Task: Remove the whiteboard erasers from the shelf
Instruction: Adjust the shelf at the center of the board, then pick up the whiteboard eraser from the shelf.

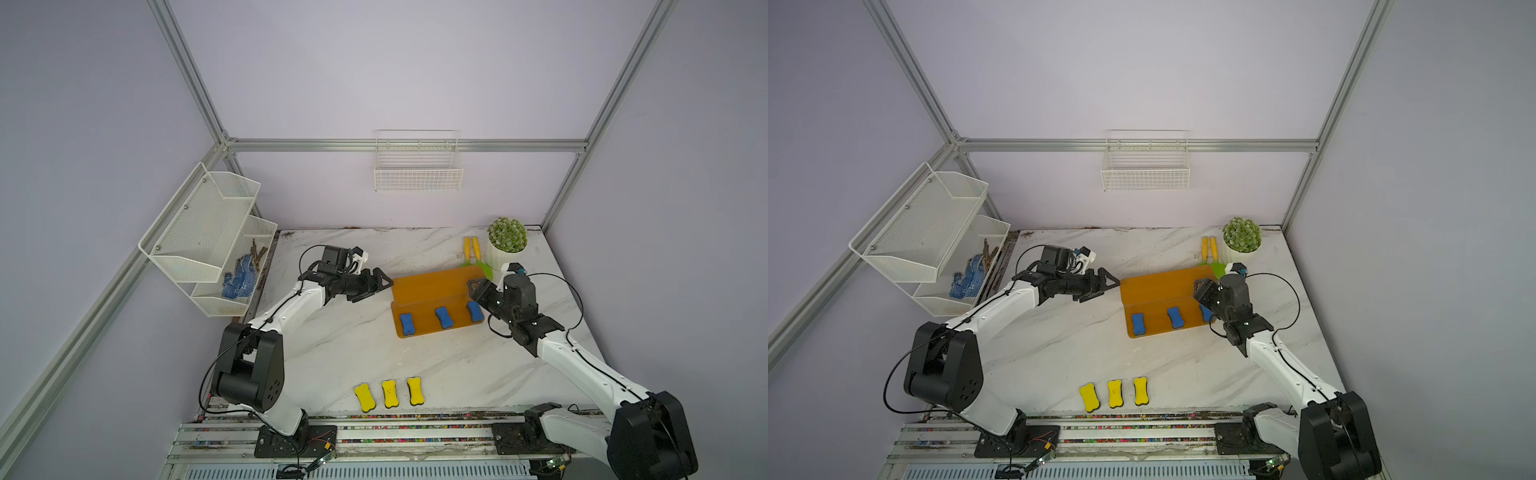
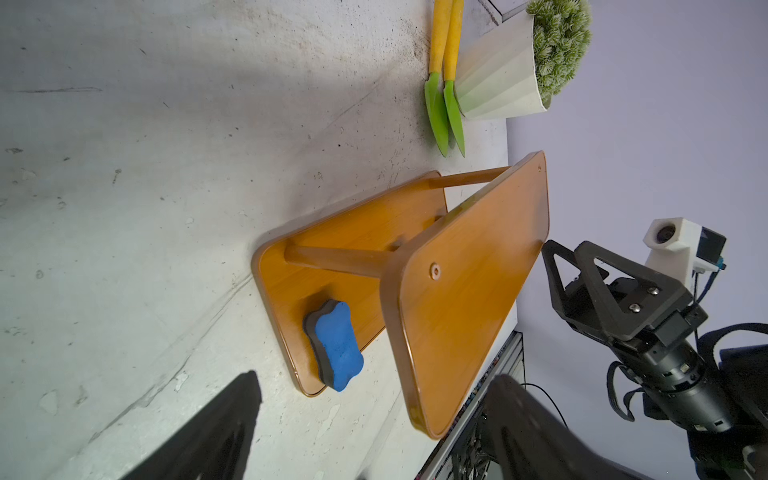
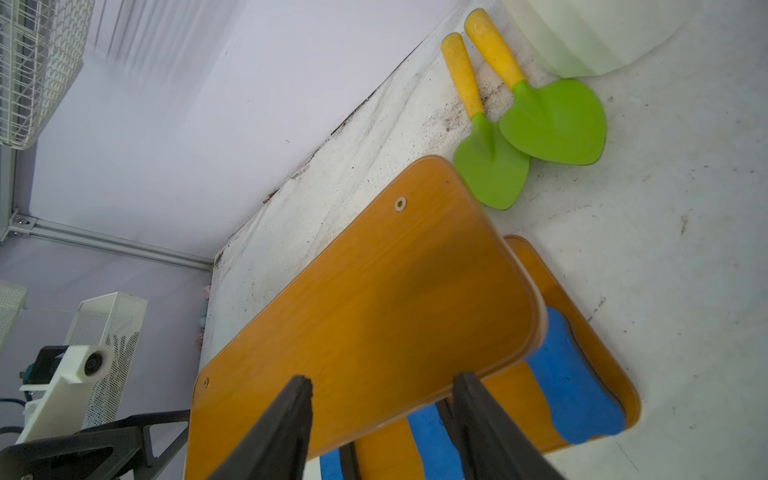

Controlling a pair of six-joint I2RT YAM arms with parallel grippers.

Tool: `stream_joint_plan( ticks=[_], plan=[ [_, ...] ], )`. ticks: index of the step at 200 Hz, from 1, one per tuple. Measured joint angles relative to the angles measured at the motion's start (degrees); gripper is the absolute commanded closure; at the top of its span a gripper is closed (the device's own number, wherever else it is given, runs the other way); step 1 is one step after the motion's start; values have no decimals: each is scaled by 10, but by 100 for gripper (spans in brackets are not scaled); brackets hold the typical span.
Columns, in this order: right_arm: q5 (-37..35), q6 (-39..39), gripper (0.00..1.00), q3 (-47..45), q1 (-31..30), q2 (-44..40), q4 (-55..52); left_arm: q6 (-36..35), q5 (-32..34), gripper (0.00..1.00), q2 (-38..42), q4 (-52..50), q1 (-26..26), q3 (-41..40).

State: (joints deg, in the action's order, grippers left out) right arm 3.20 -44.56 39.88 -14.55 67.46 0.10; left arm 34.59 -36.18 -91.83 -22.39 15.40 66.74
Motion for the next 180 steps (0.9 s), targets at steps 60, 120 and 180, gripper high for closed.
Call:
stream_joint_plan(
  ticks=[60, 120, 180],
  plan=[
    [35, 75, 36, 24, 6, 35, 44, -15, 20, 11, 15, -14, 0, -1],
    [-85, 207, 37, -191, -227, -201, 172, -38, 34, 10, 26, -27, 0, -1],
    [-213, 336, 30, -231, -432, -7, 306, -52, 50, 10, 26, -35, 0, -1]
  ],
)
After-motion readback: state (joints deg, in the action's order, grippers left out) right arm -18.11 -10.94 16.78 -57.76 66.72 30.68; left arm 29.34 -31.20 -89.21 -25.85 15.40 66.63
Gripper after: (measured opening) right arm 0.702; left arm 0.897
